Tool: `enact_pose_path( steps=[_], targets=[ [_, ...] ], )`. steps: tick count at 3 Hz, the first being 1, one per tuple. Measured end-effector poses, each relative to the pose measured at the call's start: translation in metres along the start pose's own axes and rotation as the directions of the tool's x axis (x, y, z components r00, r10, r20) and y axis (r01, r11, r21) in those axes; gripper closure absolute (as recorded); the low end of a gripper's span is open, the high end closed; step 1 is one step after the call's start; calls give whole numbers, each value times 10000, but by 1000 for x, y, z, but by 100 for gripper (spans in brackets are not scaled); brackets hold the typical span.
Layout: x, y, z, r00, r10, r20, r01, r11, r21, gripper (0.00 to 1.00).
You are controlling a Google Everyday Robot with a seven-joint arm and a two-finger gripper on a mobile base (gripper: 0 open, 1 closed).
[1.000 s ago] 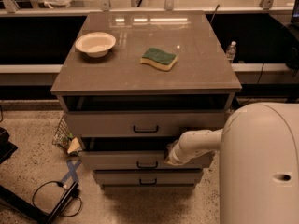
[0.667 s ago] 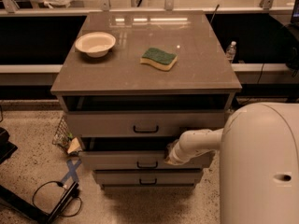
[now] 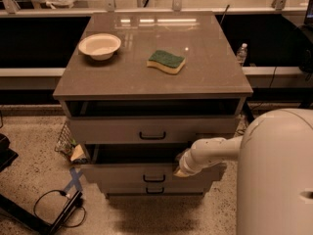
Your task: Open middle drawer
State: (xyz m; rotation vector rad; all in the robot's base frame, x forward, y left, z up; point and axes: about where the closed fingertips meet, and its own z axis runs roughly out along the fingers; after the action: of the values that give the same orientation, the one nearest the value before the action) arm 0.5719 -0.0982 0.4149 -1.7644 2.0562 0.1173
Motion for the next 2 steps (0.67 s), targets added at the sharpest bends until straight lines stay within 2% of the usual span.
enact_pose_path(
  steps=[1,2],
  targets=[
    [5,18,-16,10000,-20,49,20,10000,-81,100],
    [5,18,-16,10000,-20,49,20,10000,-81,100]
  ],
)
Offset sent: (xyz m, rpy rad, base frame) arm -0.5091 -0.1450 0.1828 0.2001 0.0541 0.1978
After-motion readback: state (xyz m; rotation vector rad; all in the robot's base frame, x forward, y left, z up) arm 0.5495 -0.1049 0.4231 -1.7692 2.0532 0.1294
